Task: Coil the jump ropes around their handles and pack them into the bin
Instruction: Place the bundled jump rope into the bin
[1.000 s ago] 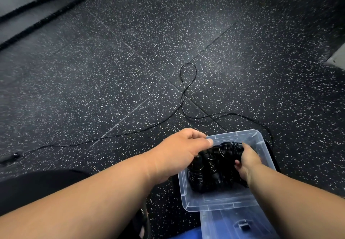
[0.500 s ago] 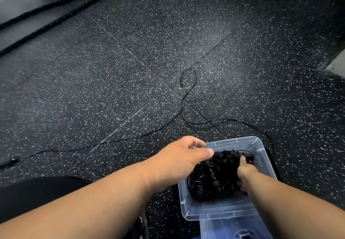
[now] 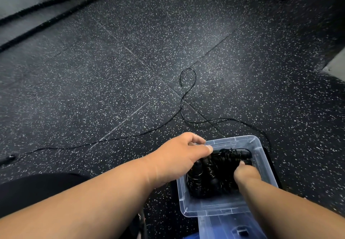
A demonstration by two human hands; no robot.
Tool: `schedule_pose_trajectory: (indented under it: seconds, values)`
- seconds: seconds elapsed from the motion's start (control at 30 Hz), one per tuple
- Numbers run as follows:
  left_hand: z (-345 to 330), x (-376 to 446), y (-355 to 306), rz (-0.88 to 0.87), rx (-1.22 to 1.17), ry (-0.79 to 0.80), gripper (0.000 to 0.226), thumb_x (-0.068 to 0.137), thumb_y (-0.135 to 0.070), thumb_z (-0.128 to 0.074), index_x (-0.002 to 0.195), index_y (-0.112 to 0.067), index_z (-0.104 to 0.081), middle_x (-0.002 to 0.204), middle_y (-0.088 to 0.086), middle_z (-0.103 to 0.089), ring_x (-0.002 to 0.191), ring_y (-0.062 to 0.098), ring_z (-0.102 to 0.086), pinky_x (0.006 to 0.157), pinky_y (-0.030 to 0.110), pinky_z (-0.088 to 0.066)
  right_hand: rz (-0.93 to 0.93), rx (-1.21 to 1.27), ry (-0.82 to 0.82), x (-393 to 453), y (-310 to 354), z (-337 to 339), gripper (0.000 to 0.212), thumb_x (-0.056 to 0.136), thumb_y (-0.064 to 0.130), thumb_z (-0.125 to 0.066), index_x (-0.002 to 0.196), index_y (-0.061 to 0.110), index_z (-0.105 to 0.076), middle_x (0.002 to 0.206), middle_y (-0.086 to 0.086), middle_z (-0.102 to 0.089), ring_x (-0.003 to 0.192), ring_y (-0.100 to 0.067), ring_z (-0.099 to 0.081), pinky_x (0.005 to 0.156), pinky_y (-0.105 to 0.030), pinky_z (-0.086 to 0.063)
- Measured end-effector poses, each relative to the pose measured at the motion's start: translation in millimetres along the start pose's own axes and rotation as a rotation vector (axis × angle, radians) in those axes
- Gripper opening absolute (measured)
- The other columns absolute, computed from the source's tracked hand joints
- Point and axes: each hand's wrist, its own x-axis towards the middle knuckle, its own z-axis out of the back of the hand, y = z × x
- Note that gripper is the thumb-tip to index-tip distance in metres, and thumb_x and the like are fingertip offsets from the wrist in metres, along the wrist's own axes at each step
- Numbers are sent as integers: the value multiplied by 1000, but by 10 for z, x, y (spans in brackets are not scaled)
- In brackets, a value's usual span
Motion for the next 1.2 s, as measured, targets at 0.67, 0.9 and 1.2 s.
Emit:
schedule_pose_trajectory:
  seconds: [0.67,0.9,1.2]
  values:
    - [-13,166,13,22,-18,-16,27,94,-54,-69,117,-42,-67,116,-11,-72,110,11,-69,103,38,-54,661,-219,-150,-154,401,532,18,92,28,-50,84,20,-64,75,2,-67,76,-26,-61,67,-33,-46]
    - [31,311,-21,43,-33,-17,27,94,-50,-69,119,-40,-67,115,-14,-71,108,9,-70,100,34,-56,762,-195,-189,-97,820,742,15,91,28,-48,85,21,-60,80,-2,-63,75,-28,-58,63,-35,-41]
    - [130,586,-35,84,-33,-63,28,94,-46,-70,121,-35,-68,111,-9,-72,67,-8,-59,59,11,-43,785,-688,139,564,1629,331,41,98,27,-46,133,18,-64,142,-8,-45,123,-36,-56,106,-47,-47]
